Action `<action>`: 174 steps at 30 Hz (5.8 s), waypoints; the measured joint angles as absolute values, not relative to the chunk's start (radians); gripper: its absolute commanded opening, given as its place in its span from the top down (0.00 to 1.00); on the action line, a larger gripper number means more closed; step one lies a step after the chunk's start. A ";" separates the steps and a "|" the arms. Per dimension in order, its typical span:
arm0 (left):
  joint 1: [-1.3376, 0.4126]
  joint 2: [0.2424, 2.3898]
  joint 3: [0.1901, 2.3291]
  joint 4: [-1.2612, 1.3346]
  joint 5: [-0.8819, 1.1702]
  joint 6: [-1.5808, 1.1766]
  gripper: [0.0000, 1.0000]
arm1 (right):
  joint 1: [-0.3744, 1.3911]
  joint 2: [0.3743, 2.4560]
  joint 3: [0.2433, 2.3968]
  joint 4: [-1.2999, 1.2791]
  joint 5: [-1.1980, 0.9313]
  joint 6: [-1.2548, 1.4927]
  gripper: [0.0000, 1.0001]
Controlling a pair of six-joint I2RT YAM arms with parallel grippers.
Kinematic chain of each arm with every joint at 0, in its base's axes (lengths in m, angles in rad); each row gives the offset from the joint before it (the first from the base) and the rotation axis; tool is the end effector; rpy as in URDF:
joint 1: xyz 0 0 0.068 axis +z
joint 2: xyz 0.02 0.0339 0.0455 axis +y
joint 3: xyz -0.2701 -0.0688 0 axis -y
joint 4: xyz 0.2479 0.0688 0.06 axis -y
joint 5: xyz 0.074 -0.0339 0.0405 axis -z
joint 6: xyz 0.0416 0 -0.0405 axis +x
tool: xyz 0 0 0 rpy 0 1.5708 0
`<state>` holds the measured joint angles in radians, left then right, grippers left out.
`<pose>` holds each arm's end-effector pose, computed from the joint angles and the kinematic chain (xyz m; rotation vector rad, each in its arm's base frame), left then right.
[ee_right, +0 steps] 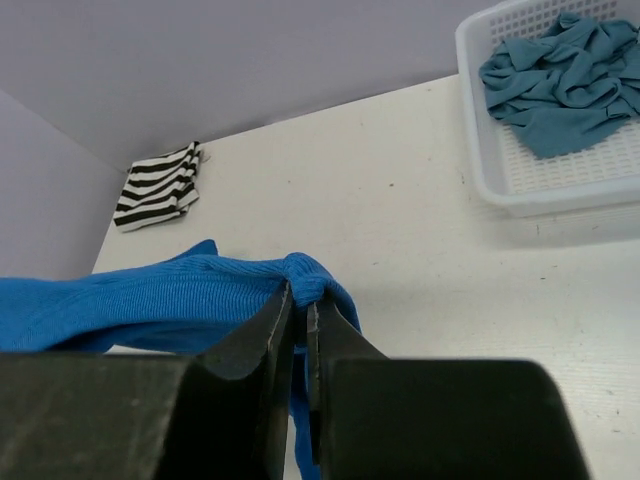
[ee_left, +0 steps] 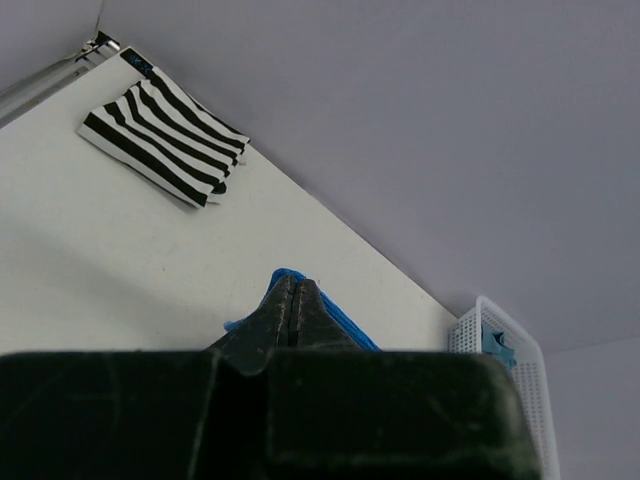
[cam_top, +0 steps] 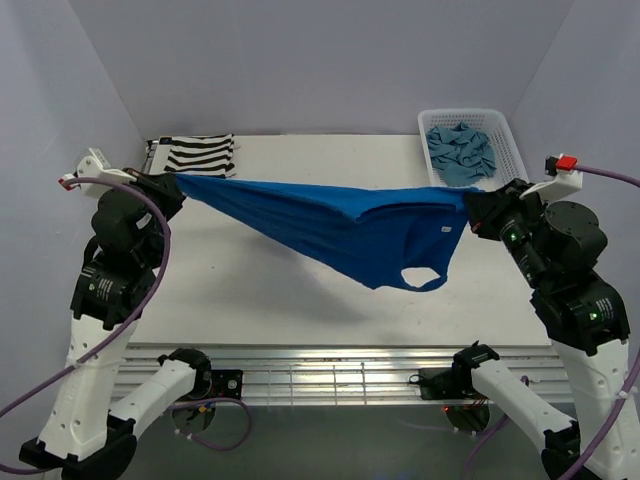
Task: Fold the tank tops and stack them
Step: Flatten the tank top out, then fold the tank top
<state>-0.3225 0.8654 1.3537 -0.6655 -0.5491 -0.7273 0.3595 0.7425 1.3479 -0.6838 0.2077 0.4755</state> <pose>0.1429 -0.0249 0.4691 -0.7276 1.5704 -0.2958 0.1013 0.0289 0.4776 0.2560 1.6484 0.4643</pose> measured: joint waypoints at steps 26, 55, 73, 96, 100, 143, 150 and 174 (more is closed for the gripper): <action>-0.060 1.606 1.742 -0.356 -0.118 -0.524 1.00 | -0.092 1.539 1.820 -0.451 -0.571 0.357 0.92; -0.060 1.340 1.003 -0.458 0.166 -0.772 0.02 | 0.208 1.053 0.932 -0.576 -0.205 0.292 0.10; -0.089 2.003 1.356 -0.382 0.262 -0.722 0.02 | 0.308 1.841 1.273 -0.445 0.059 0.279 0.10; -0.096 2.085 1.547 -0.566 0.113 -0.714 0.02 | 0.284 2.082 1.619 -0.471 0.063 0.143 0.10; -0.094 1.984 1.489 -0.651 0.026 -0.730 0.02 | 0.353 1.950 1.542 -0.472 0.073 0.093 0.10; -0.050 1.452 0.759 -0.723 -0.116 -0.959 1.00 | 0.934 1.485 0.951 -0.406 0.153 0.104 0.10; -0.050 1.452 0.758 -0.700 -0.097 -0.942 1.00 | 0.998 1.563 0.964 -0.392 0.167 0.042 0.08; -0.050 1.451 0.761 -0.708 -0.109 -0.947 1.00 | 1.101 1.673 0.980 -0.389 0.250 0.053 0.22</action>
